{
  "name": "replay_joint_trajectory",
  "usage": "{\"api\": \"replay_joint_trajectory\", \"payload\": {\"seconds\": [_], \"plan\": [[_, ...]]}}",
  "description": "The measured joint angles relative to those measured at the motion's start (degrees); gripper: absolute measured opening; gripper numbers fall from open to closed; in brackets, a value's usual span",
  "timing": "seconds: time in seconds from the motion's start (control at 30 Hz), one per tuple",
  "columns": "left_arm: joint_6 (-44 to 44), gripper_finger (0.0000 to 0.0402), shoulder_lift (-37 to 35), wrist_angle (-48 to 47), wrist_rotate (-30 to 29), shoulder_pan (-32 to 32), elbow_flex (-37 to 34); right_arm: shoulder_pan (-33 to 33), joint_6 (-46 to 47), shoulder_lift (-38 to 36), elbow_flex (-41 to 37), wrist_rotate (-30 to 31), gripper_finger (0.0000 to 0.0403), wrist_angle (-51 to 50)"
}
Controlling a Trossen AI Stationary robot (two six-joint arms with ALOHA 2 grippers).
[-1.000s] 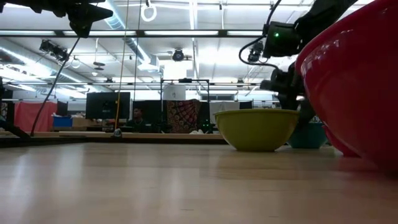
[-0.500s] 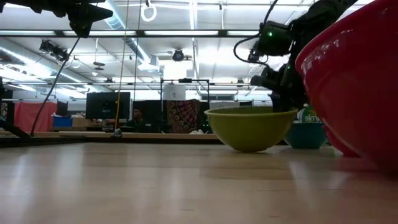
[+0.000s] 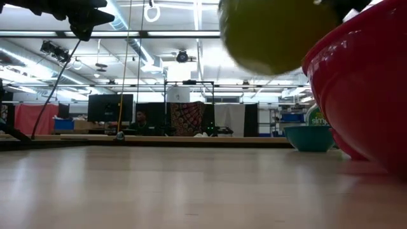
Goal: Nest bowls inside each other
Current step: Stack the green bowl on the orange bowl
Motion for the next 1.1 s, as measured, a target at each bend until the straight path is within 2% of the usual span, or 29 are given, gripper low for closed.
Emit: {"api": "replay_joint_trajectory", "payload": {"seconds": [0.1, 0.2, 0.37, 0.47, 0.77, 0.93, 1.1], "plan": [[0.0, 0.0192, 0.0, 0.0, 0.0, 0.0, 0.0, 5.7, -1.1, -2.3, 0.0, -3.4, 0.0031, -1.4], [0.0, 0.0192, 0.0, 0.0, 0.0, 0.0, 0.0, 11.6, 1.6, -3.3, 0.0, -5.8, 0.0029, -5.3], [-0.5, 0.0192, 0.0, 0.0, 0.0, 0.0, 0.0, 19.9, 13.7, -3.4, 0.0, -5.4, 0.0028, -16.1], [-0.5, 0.0192, 0.0, 0.0, 0.0, 0.0, 0.0, 23.9, 18.3, -2.4, 0.0, -3.7, 0.0028, -17.0], [-0.5, 0.0192, 0.0, 0.1, 0.0, 0.0, 0.0, 32.0, 26.0, 5.6, 0.5, -1.4, 0.0028, -21.0], [-0.5, 0.0192, 0.0, 0.1, 0.0, 0.0, 0.0, 35.2, 25.7, 13.3, 6.0, 4.5, 0.0028, -29.3], [-0.5, 0.0192, 0.0, 0.1, 0.0, 0.0, 0.0, 36.5, 24.9, 19.1, 9.1, 5.1, 0.0041, -32.3]]}}
